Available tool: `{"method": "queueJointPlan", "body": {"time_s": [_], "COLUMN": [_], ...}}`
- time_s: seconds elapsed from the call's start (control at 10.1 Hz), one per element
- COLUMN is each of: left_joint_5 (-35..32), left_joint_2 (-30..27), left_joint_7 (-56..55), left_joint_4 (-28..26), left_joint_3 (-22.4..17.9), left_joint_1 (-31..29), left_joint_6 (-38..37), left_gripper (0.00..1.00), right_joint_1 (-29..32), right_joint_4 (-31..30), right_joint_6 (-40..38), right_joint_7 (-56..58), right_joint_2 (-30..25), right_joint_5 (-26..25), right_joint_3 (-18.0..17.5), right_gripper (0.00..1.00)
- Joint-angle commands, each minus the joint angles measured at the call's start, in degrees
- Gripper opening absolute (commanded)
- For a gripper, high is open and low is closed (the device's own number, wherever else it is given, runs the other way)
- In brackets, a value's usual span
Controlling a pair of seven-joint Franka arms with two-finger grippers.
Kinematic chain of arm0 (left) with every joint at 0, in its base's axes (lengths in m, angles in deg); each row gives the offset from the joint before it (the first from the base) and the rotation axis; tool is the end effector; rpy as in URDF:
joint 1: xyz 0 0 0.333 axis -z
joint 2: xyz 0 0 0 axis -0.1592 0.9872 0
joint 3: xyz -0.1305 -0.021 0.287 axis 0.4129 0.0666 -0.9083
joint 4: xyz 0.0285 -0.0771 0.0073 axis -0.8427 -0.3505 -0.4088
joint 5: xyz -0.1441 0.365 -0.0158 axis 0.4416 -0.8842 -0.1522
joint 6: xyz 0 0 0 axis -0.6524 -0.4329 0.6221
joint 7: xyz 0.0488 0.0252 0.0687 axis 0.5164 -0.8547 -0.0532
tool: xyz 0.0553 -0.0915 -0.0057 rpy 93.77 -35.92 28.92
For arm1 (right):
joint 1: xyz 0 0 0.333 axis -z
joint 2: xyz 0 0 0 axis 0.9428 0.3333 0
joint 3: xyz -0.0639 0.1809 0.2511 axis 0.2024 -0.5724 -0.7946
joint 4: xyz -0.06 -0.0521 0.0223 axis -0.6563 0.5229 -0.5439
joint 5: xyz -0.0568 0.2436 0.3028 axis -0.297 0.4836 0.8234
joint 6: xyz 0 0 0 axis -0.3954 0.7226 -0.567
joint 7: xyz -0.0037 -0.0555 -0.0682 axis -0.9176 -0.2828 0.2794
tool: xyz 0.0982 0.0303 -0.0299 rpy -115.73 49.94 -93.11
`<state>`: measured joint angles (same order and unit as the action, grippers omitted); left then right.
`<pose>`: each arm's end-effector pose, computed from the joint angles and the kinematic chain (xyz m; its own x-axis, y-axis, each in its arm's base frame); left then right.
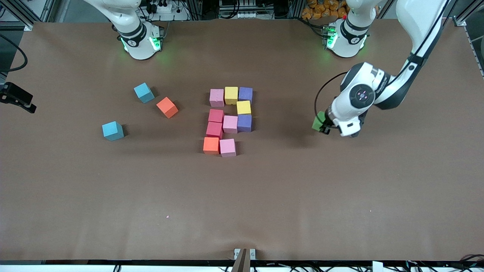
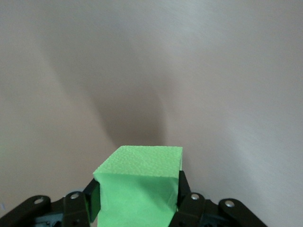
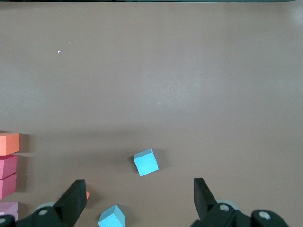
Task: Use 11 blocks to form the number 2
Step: 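Carry the green cube to the figure with the left gripper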
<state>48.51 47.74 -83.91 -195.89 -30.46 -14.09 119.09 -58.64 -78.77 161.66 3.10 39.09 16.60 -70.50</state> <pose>0.5126 -0.2149 0.2680 0.3943 0.9151 -0.0844 0.9005 -0.4030 -0.1633 0.5673 -0.0549 0.6430 0.9963 -0.0144 0.0847 -0.0181 -0.9989 0.0436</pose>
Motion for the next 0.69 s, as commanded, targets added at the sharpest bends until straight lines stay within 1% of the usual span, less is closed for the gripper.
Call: {"method": "queueJointPlan", "body": {"time_s": [0.0,0.1,0.3,0.4,0.6], "left_joint_5": [0.17,0.08,0.78,1.04,2.79], "left_joint_2": [9.65,11.59,15.54,17.57,21.61], "left_joint_7": [-6.22,-8.42,-13.17,-16.24,-20.21], "left_joint_4": [14.05,18.18,27.58,31.54,39.46], "left_joint_3": [-0.72,-3.6,-13.33,-17.21,-22.41], "left_joint_1": [7.4,12.48,26.09,31.29,37.81], "left_joint_6": [-6.77,-7.3,-7.66,-7.66,-7.66], "left_gripper": [0.0,0.0,0.0,0.0,0.0], "right_joint_1": [-0.29,-0.21,-0.21,-0.21,-0.29], "right_joint_4": [0.87,0.87,0.87,0.87,0.87], "right_joint_6": [-0.48,-0.48,-0.39,-0.39,-0.39], "right_joint_7": [0.26,0.26,0.26,0.26,0.34], "right_joint_2": [0.14,0.14,0.14,0.14,0.22], "right_joint_5": [-0.72,-0.72,-0.72,-0.63,-0.63], "right_joint_3": [0.03,0.03,0.03,0.03,0.03], "right_gripper": [1.0,1.0,1.0,1.0,1.0]}}
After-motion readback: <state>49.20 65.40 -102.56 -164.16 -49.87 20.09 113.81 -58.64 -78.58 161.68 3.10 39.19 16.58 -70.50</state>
